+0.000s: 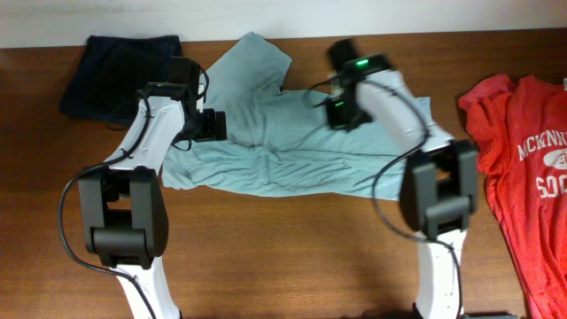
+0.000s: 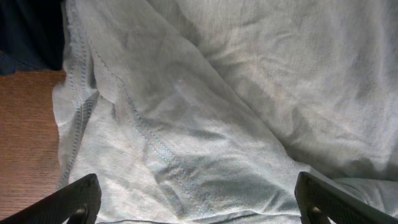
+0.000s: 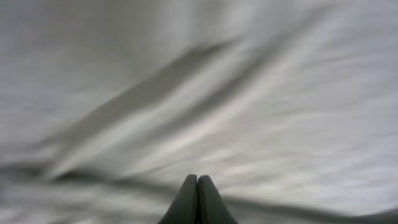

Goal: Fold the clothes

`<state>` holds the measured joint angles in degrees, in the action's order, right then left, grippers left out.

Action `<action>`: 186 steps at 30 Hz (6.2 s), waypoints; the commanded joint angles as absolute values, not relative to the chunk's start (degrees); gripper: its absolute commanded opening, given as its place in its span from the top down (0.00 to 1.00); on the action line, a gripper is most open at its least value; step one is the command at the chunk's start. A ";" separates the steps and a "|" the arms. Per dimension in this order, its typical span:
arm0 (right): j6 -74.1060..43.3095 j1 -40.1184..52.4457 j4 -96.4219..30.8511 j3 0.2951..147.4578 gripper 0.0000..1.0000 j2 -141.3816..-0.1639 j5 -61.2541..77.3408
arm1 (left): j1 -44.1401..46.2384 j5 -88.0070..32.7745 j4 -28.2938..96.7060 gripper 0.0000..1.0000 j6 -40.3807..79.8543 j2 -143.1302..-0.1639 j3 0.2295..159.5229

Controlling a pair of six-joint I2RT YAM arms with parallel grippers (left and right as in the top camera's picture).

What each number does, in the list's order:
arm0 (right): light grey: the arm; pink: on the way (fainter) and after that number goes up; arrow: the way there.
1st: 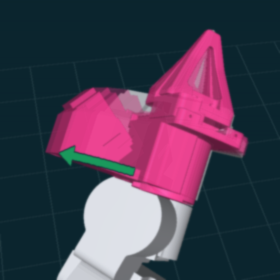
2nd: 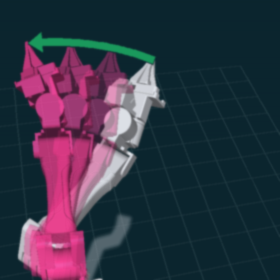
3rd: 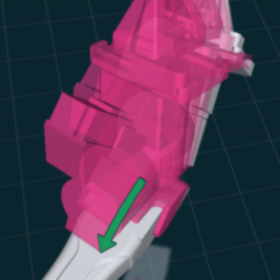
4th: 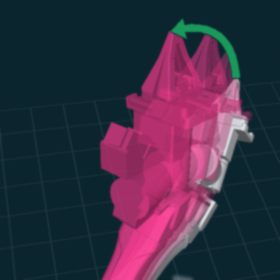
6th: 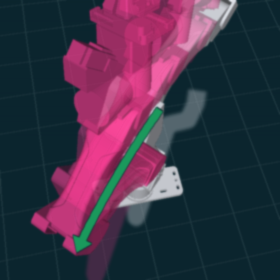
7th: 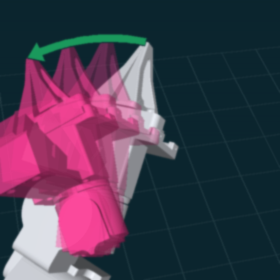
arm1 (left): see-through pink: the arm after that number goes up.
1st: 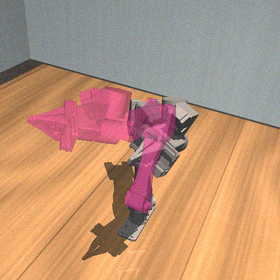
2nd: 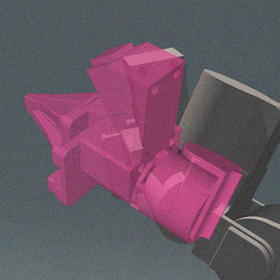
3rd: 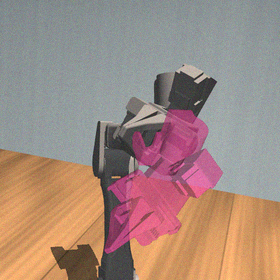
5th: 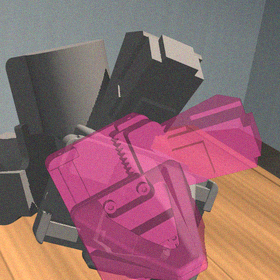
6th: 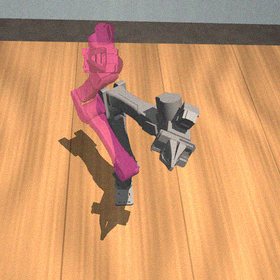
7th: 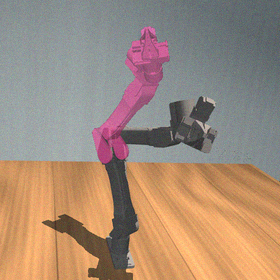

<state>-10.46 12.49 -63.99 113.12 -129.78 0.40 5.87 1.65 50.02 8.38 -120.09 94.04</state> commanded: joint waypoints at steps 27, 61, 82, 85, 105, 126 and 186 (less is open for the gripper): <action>-1.72 -9.50 -50.09 113.80 0.96 -138.82 0.49 | 5.48 1.23 49.95 0.01 8.03 -118.69 94.87; 1.28 -12.36 -70.94 130.32 0.96 -134.80 -0.27 | 5.48 1.23 49.95 0.01 8.03 -118.69 94.87; -0.54 -12.36 -97.34 131.24 0.96 -115.79 4.47 | 5.48 1.23 49.95 0.01 8.03 -118.69 94.87; -0.97 -12.34 -97.08 122.85 0.96 -109.82 4.49 | 5.48 1.23 49.95 0.01 8.03 -118.69 94.87; 12.91 -11.64 -52.07 71.79 0.39 -93.93 16.10 | 5.48 1.23 49.95 0.01 8.03 -118.69 94.87; 43.46 5.72 -48.62 71.77 0.66 -104.07 1.74 | 5.48 1.23 49.95 0.01 8.03 -118.69 94.87; 43.33 5.61 -40.16 79.09 0.96 -112.36 -3.51 | 5.48 1.23 49.95 0.01 8.03 -118.69 94.87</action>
